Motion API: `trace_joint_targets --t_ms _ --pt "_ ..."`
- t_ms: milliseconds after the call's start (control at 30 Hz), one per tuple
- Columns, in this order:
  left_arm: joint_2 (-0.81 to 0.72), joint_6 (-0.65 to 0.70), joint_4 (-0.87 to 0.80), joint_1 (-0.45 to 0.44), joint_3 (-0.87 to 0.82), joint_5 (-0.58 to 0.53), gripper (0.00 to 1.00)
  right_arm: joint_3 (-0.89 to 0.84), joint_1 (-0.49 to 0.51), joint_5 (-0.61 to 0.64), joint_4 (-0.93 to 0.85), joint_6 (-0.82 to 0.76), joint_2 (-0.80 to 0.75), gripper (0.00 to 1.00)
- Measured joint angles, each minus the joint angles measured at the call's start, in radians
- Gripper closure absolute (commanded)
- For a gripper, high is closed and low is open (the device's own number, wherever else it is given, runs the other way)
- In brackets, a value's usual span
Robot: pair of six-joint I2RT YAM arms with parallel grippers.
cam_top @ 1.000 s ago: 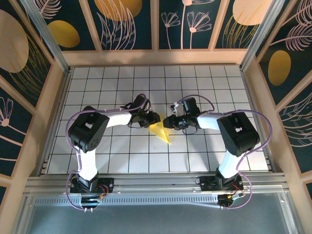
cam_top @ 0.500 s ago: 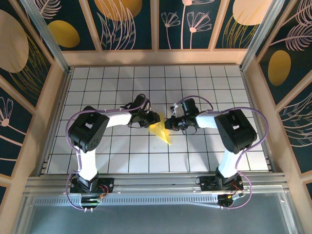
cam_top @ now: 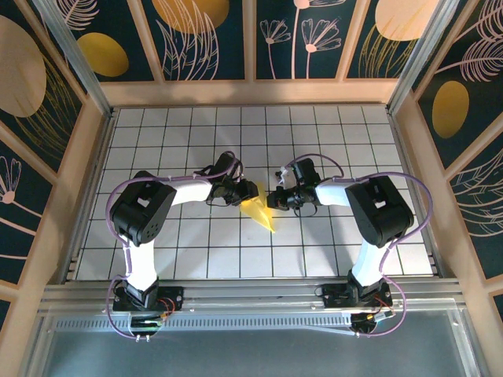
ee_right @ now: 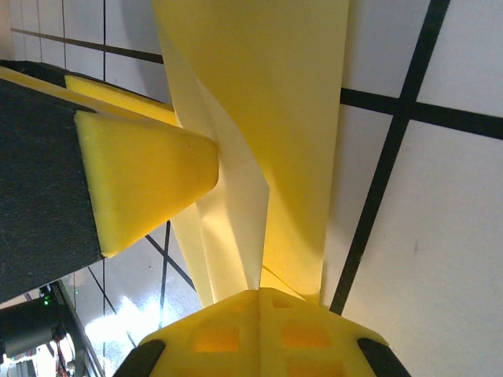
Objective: Fold a paper plane with a square sheet of paper (fold left side to right side)
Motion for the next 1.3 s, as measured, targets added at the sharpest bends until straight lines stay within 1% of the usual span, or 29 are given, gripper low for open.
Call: trace_joint_targets --t_ms 100,267,367,467,567,833,1000,1300 --pt "0.000 0.000 0.000 0.000 0.000 0.000 0.63 0.000 0.000 -0.010 0.005 0.001 0.000 1.00" --pt "0.000 0.000 0.000 0.000 0.000 0.000 0.63 -0.001 0.000 -0.055 0.039 0.021 0.000 0.79" --pt "0.000 0.000 0.000 0.000 0.000 0.000 0.63 -0.003 0.000 -0.068 0.062 0.028 -0.001 0.74" --pt "0.000 0.000 0.000 0.000 0.000 0.000 0.63 -0.007 0.000 -0.072 0.069 0.030 -0.001 0.73" --pt "0.000 0.000 0.000 0.000 0.000 0.000 0.63 -0.007 0.000 -0.072 0.073 0.030 -0.001 0.73" --pt "0.000 0.003 -0.001 0.000 0.000 0.000 0.63 -0.007 0.002 -0.071 0.073 0.029 0.000 0.80" --pt "0.000 0.004 -0.002 0.000 0.000 0.000 0.63 -0.007 0.006 -0.071 0.072 0.029 0.002 0.83" --pt "0.000 0.006 -0.002 0.000 0.000 0.000 0.63 -0.006 0.009 -0.069 0.072 0.026 0.005 0.95"
